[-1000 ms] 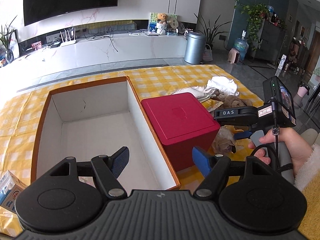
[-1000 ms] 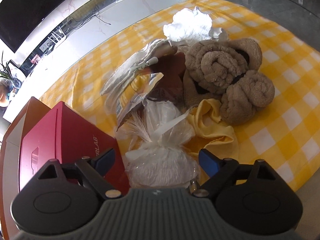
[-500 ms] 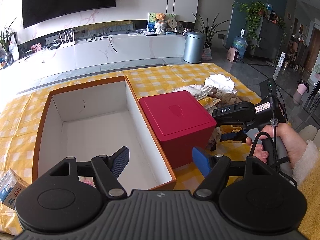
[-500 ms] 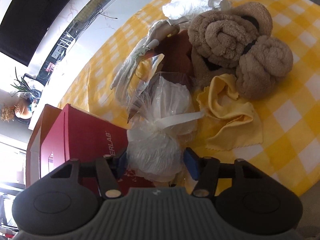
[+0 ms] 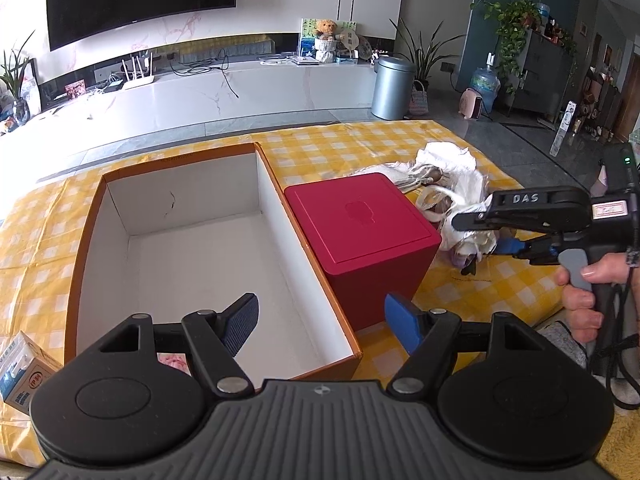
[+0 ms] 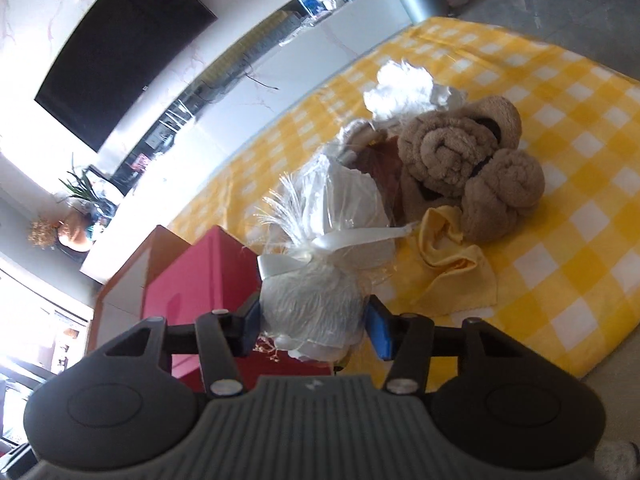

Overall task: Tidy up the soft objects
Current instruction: 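Grasp the yellow cloth with the left tool while the right holds the bundle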

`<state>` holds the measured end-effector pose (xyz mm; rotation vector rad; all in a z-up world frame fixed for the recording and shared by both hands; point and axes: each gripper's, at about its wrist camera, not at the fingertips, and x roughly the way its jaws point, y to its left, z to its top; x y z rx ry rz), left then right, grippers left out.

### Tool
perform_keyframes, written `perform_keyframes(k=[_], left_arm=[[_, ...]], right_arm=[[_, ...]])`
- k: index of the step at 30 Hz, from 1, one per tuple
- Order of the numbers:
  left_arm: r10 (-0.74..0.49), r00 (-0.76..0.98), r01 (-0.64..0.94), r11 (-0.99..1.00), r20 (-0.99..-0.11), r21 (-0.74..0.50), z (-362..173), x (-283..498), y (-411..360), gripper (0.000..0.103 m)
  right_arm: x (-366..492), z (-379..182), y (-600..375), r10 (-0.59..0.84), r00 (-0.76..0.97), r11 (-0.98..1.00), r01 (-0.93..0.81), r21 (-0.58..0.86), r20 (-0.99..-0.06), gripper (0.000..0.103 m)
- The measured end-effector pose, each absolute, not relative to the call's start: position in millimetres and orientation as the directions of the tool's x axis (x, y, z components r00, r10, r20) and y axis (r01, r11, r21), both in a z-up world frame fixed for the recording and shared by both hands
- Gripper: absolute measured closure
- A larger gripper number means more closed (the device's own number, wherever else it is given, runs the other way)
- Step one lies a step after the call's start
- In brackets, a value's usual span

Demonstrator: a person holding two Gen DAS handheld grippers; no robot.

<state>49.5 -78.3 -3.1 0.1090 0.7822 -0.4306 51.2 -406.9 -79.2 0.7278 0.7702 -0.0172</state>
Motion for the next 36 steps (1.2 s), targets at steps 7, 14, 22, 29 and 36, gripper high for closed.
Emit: perform_keyframes(k=[7,14,22,29,36], left_arm=[[-0.346,0.607,0.441,0.895,-0.715,-0.058,1,52,-98,0.018],[-0.42,0.524,0.606,0.795,-0.741,-0.023,8,63,-160,0.018],[-0.43,0.428,0.679,0.733,-0.795,-0.031,-15,98,-231,0.017],[-0.433,0.357,0.731,0.681,-0.828,-0.041,-37,122,-278,0.017],[-0.364,0.286,0.773,0.635,-0.886,-0.012,-69,134,-315,0.017]], right_arm=[[37,-48,-415,0.194,0.813,0.758,0.231,0.61,-0.549,0.05],[21,-28,-422,-0.097,0.796,0.84,0.388,0.38,-0.598,0.049],[19,-44,-447,-0.064,0.783,0.802,0.409,0.436,-0.618,0.049],[25,-57,-452,-0.172,0.719,0.791,0.508,0.341,-0.674,0.049],[27,-72,-465,-0.136,0.708,0.766,0.518,0.38,-0.693,0.049]])
